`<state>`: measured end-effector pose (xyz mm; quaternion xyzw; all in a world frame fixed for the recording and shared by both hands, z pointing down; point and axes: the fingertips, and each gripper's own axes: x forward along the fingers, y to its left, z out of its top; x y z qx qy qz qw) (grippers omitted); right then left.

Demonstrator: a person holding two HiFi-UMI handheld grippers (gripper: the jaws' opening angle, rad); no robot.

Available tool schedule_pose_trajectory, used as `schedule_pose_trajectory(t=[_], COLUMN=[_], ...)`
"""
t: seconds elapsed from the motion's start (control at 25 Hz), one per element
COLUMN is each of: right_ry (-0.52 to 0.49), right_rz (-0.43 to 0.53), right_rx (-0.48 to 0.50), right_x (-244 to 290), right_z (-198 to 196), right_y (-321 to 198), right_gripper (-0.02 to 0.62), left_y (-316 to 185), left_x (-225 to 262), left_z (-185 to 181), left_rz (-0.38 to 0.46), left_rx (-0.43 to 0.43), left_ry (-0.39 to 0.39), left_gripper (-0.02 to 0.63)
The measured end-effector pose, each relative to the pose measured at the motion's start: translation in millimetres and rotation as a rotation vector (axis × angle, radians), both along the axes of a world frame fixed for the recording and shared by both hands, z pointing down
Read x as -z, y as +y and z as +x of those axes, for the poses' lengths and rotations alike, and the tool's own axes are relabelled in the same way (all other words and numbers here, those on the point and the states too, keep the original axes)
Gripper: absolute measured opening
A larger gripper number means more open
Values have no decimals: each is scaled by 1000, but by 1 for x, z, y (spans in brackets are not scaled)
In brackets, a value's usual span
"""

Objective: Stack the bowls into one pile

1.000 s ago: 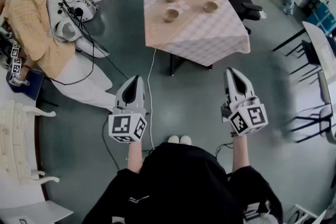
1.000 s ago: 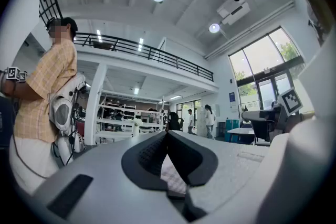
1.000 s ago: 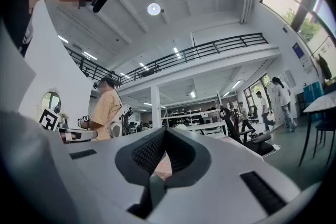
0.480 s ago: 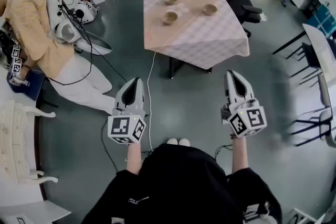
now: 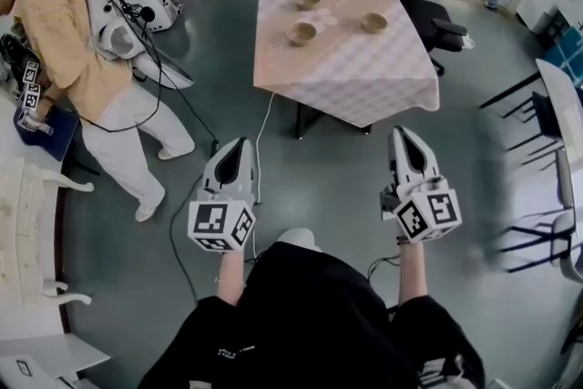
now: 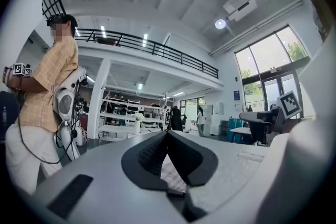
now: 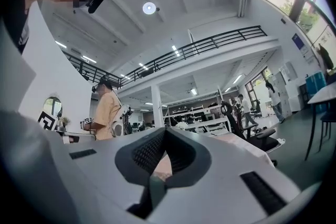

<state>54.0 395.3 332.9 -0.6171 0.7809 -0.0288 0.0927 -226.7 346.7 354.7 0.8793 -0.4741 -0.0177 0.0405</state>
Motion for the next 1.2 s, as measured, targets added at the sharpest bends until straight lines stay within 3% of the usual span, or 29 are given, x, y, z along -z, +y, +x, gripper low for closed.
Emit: schedule_pose_trajectory(t=[0.24,0.72,0.92,1.2], right_ry=[-14,-23,-42,-55], right_rz=[-33,-88,-114,-150], right_rx=[2,-32,-37,-82], right_x=[-13,-23,-33,-58], right_z=[5,-1,14,30], right_y=[-46,-172,-222,-269], right_gripper=[-9,-9,-9,-9], left_y=[-43,-177,-228,-281], left_x=[-13,-25,-48,-67], left_z=[4,22,39,65], left_rz=[-25,-84,-168,-224], left_rx=[13,-67,-83,-123], left_ry=[16,41,58,60], left_gripper=[-3,-3,-3,-2])
